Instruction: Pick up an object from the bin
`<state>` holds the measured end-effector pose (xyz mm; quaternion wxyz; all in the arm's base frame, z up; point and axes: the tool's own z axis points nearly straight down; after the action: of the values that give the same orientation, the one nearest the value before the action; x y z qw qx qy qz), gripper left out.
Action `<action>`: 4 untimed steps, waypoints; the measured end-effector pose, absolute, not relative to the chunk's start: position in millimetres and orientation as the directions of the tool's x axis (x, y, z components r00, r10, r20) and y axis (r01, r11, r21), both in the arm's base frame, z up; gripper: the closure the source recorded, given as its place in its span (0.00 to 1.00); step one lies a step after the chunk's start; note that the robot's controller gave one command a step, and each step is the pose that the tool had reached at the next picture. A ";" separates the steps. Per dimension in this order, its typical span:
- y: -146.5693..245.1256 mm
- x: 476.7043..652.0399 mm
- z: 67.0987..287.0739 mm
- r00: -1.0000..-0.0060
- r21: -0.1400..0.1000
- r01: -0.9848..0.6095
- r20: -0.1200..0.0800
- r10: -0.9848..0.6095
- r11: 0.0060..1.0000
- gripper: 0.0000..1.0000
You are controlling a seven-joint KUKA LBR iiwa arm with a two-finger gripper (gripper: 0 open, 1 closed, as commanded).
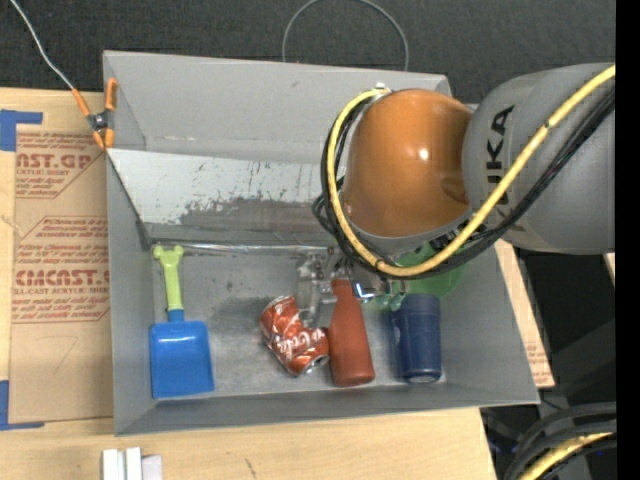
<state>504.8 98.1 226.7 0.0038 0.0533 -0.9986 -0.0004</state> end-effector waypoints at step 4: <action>97.7 512.6 192.5 -1.000 0.003 0.015 0.002 0.015 1.000 1.00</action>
Offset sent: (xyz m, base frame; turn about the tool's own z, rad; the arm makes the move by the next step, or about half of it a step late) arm -0.0018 0.0217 -0.1131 0.1820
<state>512.6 97.7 192.5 0.0008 -0.0074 -1.0000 -0.0013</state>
